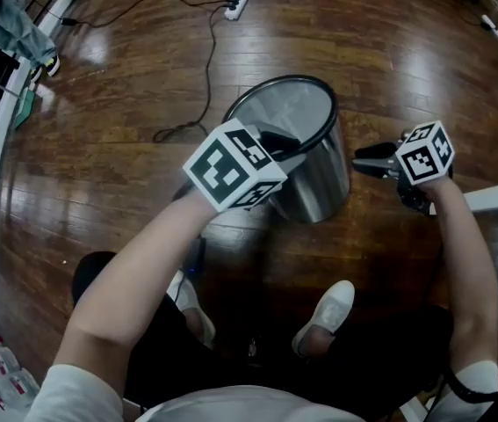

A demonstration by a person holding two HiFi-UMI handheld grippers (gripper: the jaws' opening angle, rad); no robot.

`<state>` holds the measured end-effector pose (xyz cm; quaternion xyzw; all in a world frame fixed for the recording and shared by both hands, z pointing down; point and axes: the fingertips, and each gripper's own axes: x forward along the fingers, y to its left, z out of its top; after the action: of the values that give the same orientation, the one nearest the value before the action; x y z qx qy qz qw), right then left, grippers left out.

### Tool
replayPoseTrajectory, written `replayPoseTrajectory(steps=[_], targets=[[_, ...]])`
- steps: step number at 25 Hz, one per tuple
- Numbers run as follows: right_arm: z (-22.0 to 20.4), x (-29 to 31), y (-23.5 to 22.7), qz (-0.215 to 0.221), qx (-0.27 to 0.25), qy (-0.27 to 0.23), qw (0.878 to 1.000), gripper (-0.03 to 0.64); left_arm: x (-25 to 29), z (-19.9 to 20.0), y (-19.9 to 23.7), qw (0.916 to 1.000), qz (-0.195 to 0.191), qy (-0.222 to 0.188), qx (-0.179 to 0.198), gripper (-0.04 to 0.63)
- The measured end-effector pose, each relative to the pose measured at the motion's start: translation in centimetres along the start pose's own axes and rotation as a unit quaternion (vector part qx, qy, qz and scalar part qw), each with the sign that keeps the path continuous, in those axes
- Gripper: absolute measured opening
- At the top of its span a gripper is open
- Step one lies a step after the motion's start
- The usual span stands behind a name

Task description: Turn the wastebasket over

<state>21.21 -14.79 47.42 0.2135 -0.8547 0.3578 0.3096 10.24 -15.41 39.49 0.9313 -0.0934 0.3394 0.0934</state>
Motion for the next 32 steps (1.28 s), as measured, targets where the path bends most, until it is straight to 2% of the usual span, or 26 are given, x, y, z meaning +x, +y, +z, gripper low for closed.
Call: replayPoseTrajectory(steps=[2,4,9,12,15,18,20,27,32], targets=[[3.4,-2.4,0.2,-0.009,0.017,-0.072,0.997,0.120,0.3,-0.1,-0.7,0.9999,-0.007,0.009,0.008,0.069],[5.7,-3.9,0.7,-0.020,0.018,-0.109,0.994,0.120,0.5,-0.3,-1.4,0.9997,-0.012,0.016,0.017,0.069],[8.7,-5.0,2.8,-0.055,-0.028,-0.131,0.989,0.129,1.3,-0.4,-3.2,0.9984,-0.020,0.029,0.043,0.071],[8.9,-4.6,3.7,-0.098,-0.084,-0.113,0.985,0.122,1.9,-0.5,-4.4,0.9971,-0.026,0.038,0.061,0.071],[7.8,-3.1,4.0,-0.119,-0.110,-0.072,0.984,0.121,2.6,-1.1,-5.9,0.9949,-0.033,0.052,0.080,0.071],[5.9,-2.2,3.2,-0.142,-0.118,-0.034,0.982,0.122,3.7,-1.9,-7.6,0.9914,-0.033,0.067,0.107,0.072],[5.1,-1.8,3.1,-0.146,-0.113,-0.028,0.982,0.121,4.2,-2.6,-8.3,0.9890,-0.034,0.078,0.122,0.072],[2.1,0.3,2.4,-0.156,-0.098,0.002,0.983,0.120,6.1,-6.0,-9.1,0.9822,-0.036,0.119,0.141,0.075],[1.0,1.5,2.2,-0.171,-0.114,0.018,0.979,0.112,6.5,-6.2,-8.6,0.9812,-0.029,0.123,0.145,0.069]])
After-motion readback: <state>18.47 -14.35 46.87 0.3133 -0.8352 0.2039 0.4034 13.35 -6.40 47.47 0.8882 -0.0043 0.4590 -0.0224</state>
